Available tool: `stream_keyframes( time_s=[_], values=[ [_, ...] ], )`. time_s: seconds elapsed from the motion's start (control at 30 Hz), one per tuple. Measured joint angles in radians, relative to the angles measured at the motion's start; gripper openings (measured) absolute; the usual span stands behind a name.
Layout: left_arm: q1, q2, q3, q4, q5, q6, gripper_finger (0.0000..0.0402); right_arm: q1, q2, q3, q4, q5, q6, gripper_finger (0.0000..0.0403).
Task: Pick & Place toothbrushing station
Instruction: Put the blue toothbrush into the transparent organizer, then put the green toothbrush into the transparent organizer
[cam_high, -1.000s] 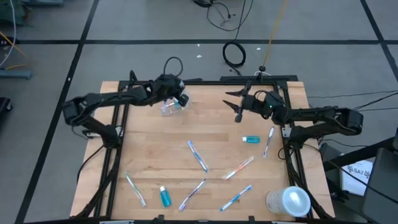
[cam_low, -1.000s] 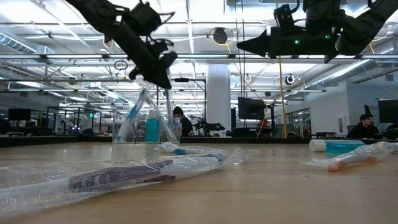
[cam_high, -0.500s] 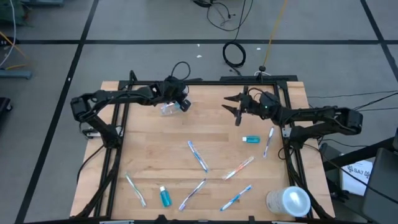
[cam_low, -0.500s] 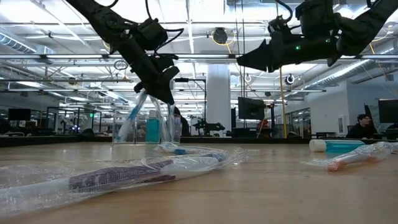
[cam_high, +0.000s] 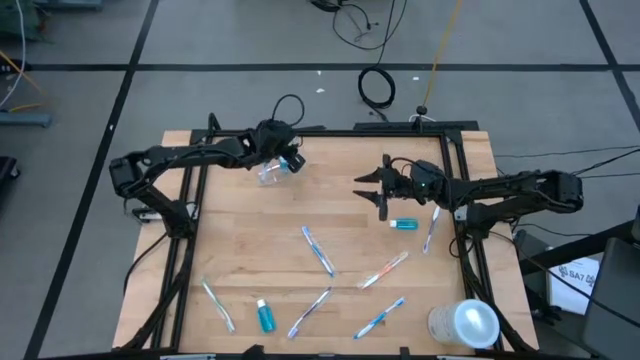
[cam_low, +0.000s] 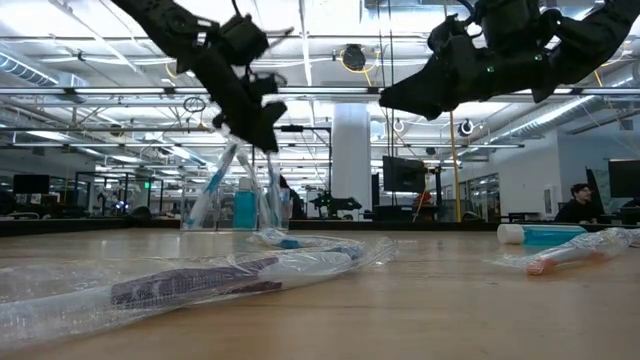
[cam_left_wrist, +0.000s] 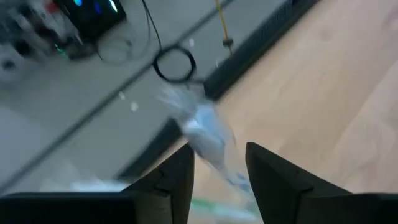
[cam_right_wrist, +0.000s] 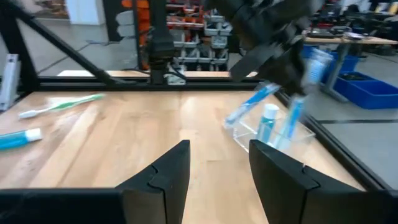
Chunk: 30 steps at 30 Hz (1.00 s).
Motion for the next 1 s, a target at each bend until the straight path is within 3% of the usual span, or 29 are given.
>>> stream_keyframes(
  time_s=[0.2,0.43,0.57,0.73,1.0],
  values=[
    [-0.039,-0.035,0.13,-0.153,-0.043,0.047,0.0152,0.034,0.0,0.0,0.0,0.0,-0.002,0.0155],
    [-0.136,-0.064,0.294,-0.547,-0.034,0.001,0.0152,0.059,0.0,0.001,-0.036,0.0,0.07,0.0155],
    [-0.227,-0.082,0.322,-0.746,-0.031,-0.087,0.0152,0.058,0.0,0.001,-0.041,0.001,0.075,0.0155],
    [-0.361,-0.101,0.294,-0.95,0.046,-0.284,0.0152,0.054,0.0,0.001,-0.038,0.001,0.075,0.0155],
    [-0.638,-0.113,0.246,-1.087,0.101,-0.685,0.0152,0.054,0.0,0.001,-0.016,0.005,0.01,0.0155]
  ],
)
